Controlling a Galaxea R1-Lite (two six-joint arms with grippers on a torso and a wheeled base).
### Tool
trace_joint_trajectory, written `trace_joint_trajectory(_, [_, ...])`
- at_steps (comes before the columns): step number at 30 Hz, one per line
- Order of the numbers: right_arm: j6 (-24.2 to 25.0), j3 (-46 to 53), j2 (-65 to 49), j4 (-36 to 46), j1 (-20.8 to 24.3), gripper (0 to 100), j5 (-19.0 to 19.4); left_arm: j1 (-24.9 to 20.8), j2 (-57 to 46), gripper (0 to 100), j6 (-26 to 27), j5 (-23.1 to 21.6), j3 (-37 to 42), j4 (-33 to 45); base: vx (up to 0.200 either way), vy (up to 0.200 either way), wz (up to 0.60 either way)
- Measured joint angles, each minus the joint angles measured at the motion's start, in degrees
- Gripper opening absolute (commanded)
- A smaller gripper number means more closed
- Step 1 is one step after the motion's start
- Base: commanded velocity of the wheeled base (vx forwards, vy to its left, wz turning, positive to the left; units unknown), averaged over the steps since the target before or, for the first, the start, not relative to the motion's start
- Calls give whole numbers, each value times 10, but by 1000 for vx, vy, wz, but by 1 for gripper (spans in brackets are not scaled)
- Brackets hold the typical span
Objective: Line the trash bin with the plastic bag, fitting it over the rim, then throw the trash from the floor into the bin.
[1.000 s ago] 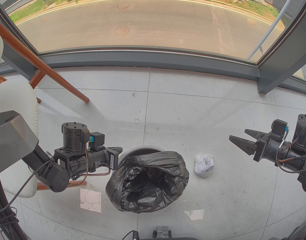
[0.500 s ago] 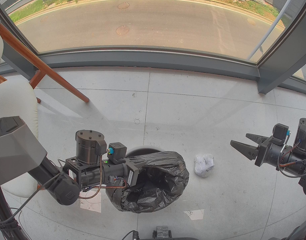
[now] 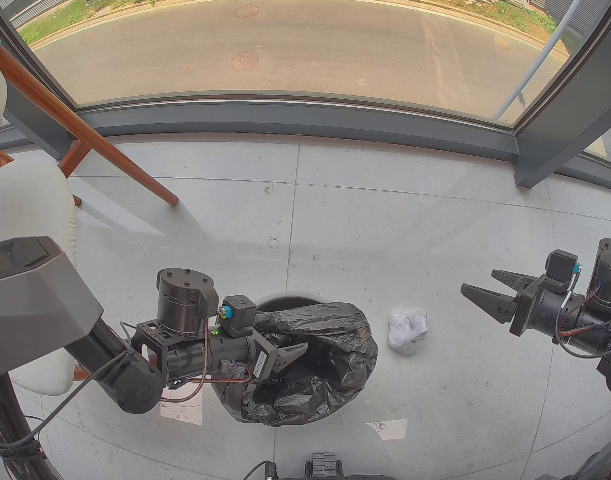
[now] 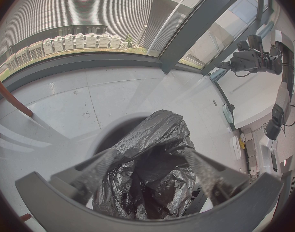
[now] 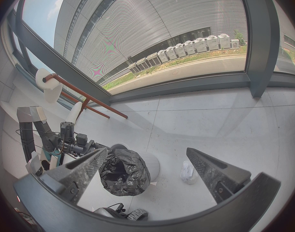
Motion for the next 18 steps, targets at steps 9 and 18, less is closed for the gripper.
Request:
trace_joint_trajectory(9, [-1, -2, 0, 0, 1, 100, 0, 0, 18, 100, 5, 2, -8, -4, 0, 0, 0])
trace_joint_trajectory(18, [0, -1, 1, 0, 0, 100, 0, 0, 39, 100, 51, 4, -38, -2, 0, 0, 0])
